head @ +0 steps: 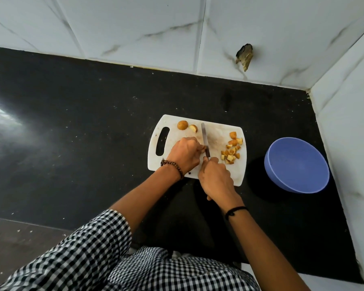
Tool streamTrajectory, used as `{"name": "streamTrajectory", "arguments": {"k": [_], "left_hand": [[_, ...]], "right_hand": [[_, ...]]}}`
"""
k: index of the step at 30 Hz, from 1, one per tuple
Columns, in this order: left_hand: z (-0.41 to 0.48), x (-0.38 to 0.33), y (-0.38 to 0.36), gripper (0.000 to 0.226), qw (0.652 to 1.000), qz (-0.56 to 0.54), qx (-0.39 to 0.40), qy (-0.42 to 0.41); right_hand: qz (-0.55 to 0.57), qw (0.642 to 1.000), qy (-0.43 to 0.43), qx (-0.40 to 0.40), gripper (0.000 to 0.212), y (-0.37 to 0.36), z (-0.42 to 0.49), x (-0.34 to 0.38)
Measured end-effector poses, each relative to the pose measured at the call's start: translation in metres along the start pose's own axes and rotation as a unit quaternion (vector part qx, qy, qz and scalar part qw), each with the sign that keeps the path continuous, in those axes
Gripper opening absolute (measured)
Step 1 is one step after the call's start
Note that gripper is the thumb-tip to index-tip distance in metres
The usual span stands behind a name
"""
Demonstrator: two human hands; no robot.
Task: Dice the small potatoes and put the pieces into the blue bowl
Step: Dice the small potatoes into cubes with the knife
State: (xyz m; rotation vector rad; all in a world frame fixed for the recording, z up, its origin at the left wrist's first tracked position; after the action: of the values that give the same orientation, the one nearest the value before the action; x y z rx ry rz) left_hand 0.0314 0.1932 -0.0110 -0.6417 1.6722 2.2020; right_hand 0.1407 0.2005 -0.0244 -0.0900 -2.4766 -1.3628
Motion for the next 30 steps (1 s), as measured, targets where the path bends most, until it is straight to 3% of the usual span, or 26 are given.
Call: {"name": "streamTrajectory", "arguments": {"k": [10, 21, 30], "left_hand": [[-0.001, 0.007, 0.0, 0.019, 0.999, -0.015, -0.009, 0.044], [-0.001, 0.01, 0.006, 0.02, 0.996, -0.038, -0.026, 0.078], [-0.003, -0.002, 0.008, 0.026, 1.0, -0.008, 0.0, 0.018]], "right_hand": [[-0.063, 0.998, 0.006, -0.003, 0.034, -0.004, -0.025, -0.018], [-0.1, 0.993, -0.035, 0.058, 0.033, -0.005, -0.059, -0.056], [0.02, 0.997, -0.053, 0.061, 0.04, 0.012, -0.062, -0.074]]}}
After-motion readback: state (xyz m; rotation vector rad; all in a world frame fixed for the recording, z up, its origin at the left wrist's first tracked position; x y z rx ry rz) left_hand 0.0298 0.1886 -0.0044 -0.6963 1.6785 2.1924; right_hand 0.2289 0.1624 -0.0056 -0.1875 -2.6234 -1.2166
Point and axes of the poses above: each hand's wrist, its own z-axis towards the middle knuckle, its own y-axis out of the back of the hand, x = y × z, the point moved 9 cm from there along z, towards the middle knuckle, and after that the axes turned 13 degrees about -y, right-handed, at the moved point
